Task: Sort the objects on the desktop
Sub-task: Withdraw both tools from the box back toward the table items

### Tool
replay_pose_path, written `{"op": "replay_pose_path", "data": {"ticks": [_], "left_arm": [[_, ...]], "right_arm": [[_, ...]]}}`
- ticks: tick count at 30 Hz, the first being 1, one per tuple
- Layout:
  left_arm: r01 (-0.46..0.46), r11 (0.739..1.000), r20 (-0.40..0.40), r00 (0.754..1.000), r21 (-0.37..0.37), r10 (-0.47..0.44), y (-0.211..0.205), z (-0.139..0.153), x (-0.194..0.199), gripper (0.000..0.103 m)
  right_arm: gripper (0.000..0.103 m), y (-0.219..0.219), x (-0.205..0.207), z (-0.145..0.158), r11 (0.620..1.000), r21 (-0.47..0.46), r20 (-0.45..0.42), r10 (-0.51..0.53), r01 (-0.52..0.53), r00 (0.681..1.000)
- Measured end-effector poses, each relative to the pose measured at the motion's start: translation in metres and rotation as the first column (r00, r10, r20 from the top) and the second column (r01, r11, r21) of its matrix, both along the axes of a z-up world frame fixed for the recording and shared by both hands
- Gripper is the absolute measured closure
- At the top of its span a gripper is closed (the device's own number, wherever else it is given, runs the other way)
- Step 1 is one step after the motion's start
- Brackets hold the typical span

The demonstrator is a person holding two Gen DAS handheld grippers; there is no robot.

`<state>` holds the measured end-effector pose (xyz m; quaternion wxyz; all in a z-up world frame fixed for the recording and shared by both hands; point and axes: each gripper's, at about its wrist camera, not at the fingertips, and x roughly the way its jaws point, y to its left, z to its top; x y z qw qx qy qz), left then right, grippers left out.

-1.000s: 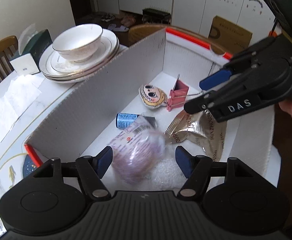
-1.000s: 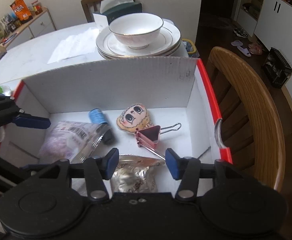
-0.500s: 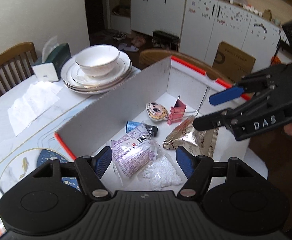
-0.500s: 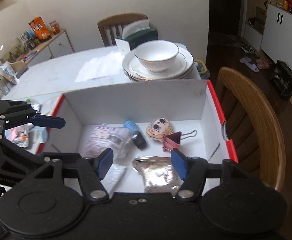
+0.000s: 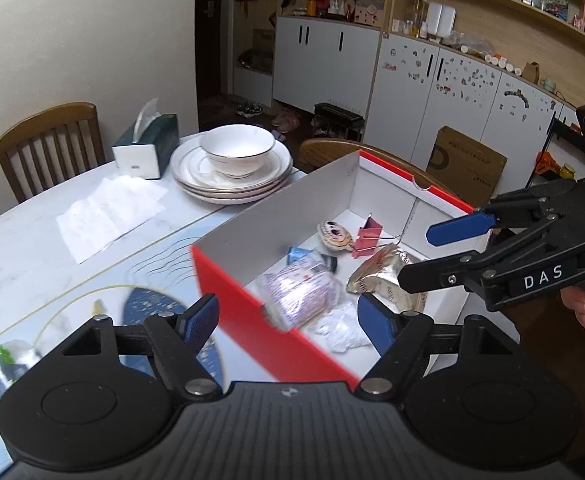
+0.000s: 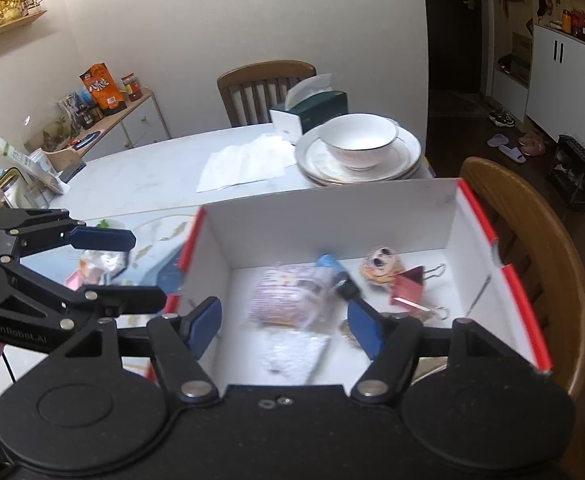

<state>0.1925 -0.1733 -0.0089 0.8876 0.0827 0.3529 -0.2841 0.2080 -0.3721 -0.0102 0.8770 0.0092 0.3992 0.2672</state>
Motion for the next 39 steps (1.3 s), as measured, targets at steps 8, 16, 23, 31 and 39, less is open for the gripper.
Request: {"op": "replay_pose_path", "data": {"ticks": [8, 16, 23, 31, 39], "left_arm": [[-0.035, 0.999, 0.030, 0.999, -0.013, 0.035, 0.059, 0.007, -0.016, 0.022], [-0.053, 0.999, 0.035, 0.998, -0.013, 0.053, 0.117, 0.000, -0.028, 0.017], [-0.072, 0.997, 0.032, 0.997, -0.008, 0.072, 0.159, -0.013, -0.035, 0.000], [-0.082, 0.997, -0.004, 0.997, -0.004, 0.082, 0.198, -0.034, -0.036, 0.000], [-0.060, 0.998, -0.003, 0.998, 0.033, 0.060, 0.217, -0.057, -0.036, 0.000]], "right_arm": [[0.031, 0.049, -0.021, 0.006, 1.000, 0.010, 0.018, 0.008, -0.008, 1.000], [0.027, 0.104, -0.035, 0.007, 1.000, -0.007, 0.031, 0.030, -0.030, 0.999], [0.026, 0.149, -0.042, 0.000, 0.999, -0.032, 0.031, 0.021, -0.020, 0.999], [0.025, 0.194, -0.039, -0.005, 0.998, -0.058, 0.039, 0.033, -0.030, 0.999], [0.025, 0.226, -0.037, -0.021, 0.996, -0.078, 0.018, 0.039, -0.038, 0.999]]}}
